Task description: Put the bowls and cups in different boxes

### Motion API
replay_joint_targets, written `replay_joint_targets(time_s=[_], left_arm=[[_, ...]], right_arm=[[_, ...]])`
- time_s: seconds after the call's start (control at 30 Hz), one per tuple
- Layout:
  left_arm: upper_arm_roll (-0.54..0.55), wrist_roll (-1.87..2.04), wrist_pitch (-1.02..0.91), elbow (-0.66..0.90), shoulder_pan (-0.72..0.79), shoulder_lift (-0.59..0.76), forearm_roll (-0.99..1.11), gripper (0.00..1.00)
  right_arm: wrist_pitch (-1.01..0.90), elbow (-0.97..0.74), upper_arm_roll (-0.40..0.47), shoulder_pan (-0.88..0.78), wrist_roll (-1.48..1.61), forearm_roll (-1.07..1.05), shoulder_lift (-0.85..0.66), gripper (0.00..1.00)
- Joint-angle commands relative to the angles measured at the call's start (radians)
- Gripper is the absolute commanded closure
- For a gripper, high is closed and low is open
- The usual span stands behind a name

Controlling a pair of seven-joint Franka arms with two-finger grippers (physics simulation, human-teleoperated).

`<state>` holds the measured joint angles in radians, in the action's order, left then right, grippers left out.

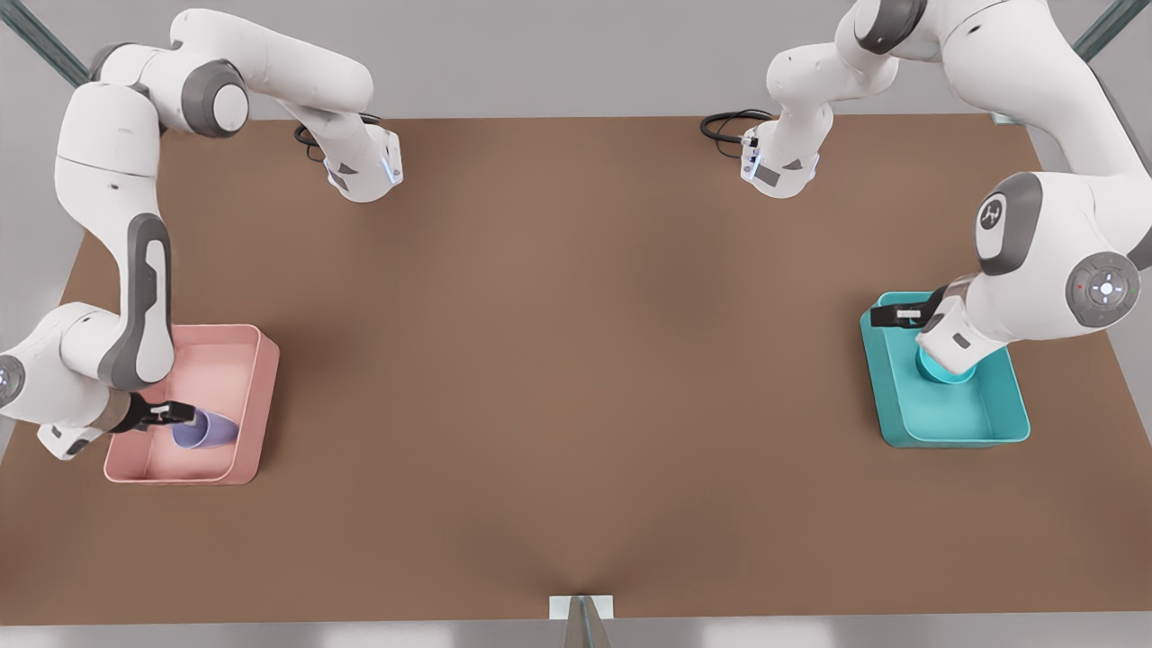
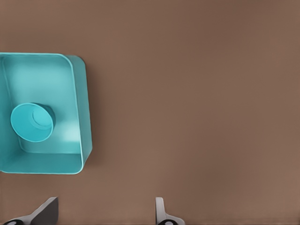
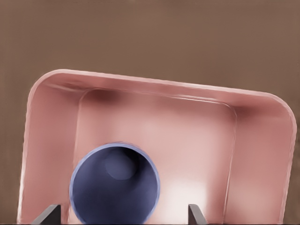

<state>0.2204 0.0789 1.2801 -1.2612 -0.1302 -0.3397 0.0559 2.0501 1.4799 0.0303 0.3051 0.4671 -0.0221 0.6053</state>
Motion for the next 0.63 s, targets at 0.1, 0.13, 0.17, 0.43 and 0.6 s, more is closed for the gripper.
replay_joint_targets(time_s=[0.1, 0.13, 0.17, 0.43, 0.6], left_arm=[[0.0, -0.071, -0.004, 0.0, 0.0, -0.002, 0.002, 0.0], [0.0, -0.071, -0.004, 0.002, -0.003, -0.002, 0.001, 0.0], [0.0, -0.071, -0.004, 0.002, -0.005, -0.002, 0.002, 0.0], [0.002, -0.07, -0.013, 0.002, 0.003, 0.004, 0.002, 0.0], [0.0, -0.073, -0.012, 0.002, -0.003, -0.001, -0.001, 0.0]], right_arm=[[-0.441, -0.179, -0.003, -0.129, -0.14, -0.073, -0.061, 0.01], [-0.461, -0.178, -0.003, -0.185, -0.214, -0.075, -0.081, 0.0], [-0.467, -0.178, -0.003, -0.23, -0.261, -0.075, -0.094, 0.0], [-0.601, -0.081, -0.001, -0.314, -0.367, -0.024, -0.403, 0.0], [-0.64, -0.063, 0.003, -0.311, -0.363, -0.024, -0.447, 0.0]])
